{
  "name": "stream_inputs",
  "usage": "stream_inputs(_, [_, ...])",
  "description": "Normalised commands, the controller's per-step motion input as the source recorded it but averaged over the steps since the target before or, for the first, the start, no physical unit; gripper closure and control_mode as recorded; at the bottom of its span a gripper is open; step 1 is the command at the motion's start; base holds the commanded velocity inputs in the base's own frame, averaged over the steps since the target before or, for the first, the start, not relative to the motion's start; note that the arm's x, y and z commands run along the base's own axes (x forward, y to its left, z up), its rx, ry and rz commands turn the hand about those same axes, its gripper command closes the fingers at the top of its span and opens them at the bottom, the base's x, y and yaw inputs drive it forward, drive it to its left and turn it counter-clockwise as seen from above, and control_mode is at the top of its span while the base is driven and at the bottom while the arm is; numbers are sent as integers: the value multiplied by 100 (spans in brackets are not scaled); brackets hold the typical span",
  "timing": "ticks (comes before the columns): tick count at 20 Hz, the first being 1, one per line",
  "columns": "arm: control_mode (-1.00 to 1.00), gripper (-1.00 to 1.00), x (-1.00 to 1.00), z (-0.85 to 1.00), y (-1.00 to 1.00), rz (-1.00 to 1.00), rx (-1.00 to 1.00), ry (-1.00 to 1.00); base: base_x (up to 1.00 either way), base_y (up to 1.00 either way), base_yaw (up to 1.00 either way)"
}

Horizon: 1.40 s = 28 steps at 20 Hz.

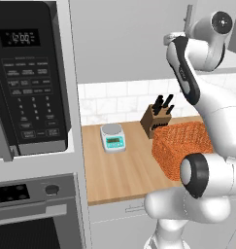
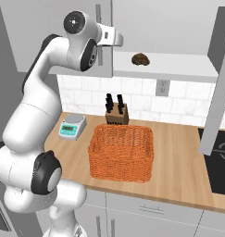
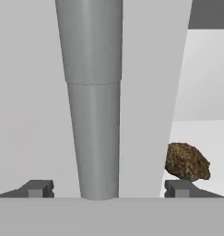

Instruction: Open the cabinet, pick up the bread from the cabinet and place it in the basket. Then move the basket to the dining counter.

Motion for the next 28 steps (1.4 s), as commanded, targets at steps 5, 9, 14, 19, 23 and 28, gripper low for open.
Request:
stream_inputs(5, [-100, 100, 48, -13, 15, 0, 0, 0, 0, 0, 0])
stream_inputs(9, [-100, 100, 62, -27, 19, 2, 1, 0, 0, 0, 0])
stream_inputs(14, [-100, 100, 17, -39, 67, 19, 7, 0, 0, 0, 0])
stream_inputs(19, [-100, 100, -69, -28, 100, 21, 3, -3, 0, 0, 0])
stream_inputs(23, [-100, 100, -100, 0, 100, 11, 0, 0, 0, 0, 0])
stream_inputs(28, [-100, 100, -100, 0, 100, 5, -1, 0, 0, 0, 0])
